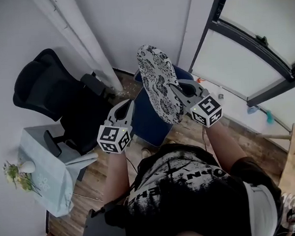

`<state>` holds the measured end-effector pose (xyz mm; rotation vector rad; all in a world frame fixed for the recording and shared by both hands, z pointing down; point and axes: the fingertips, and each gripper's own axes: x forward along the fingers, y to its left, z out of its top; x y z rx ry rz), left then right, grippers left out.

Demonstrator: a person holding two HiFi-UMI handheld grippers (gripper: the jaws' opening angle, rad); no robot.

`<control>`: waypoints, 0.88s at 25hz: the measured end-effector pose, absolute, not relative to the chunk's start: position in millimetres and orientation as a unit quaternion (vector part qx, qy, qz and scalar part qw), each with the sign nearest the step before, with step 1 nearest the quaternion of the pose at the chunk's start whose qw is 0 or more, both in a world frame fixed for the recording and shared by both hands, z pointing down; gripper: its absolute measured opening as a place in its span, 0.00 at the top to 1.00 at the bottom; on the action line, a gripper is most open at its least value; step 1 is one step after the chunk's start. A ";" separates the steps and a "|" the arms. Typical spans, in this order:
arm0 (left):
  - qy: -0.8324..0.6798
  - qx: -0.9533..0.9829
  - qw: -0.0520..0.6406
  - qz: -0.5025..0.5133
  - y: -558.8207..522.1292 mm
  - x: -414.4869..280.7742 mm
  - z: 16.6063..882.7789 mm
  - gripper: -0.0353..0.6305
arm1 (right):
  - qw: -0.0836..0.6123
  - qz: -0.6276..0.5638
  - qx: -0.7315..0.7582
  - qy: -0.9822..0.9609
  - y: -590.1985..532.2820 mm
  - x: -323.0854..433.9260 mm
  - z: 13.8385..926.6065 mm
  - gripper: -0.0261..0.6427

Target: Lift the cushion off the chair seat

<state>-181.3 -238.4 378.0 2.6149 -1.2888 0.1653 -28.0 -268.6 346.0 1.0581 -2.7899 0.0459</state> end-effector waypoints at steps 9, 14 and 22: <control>-0.448 0.886 0.103 0.059 -235.5 -173.1 377.1 0.93 | 0.061 0.011 0.342 -0.938 -260.4 -23.7 336.6 0.91; -0.452 0.883 0.110 0.065 -233.9 -176.5 383.9 0.93 | 0.061 0.013 0.338 -0.939 -260.6 -22.5 341.3 0.91; -0.443 0.887 0.111 0.068 -237.5 -169.5 382.7 0.93 | 0.058 0.018 0.339 -0.939 -262.5 -23.1 344.7 0.92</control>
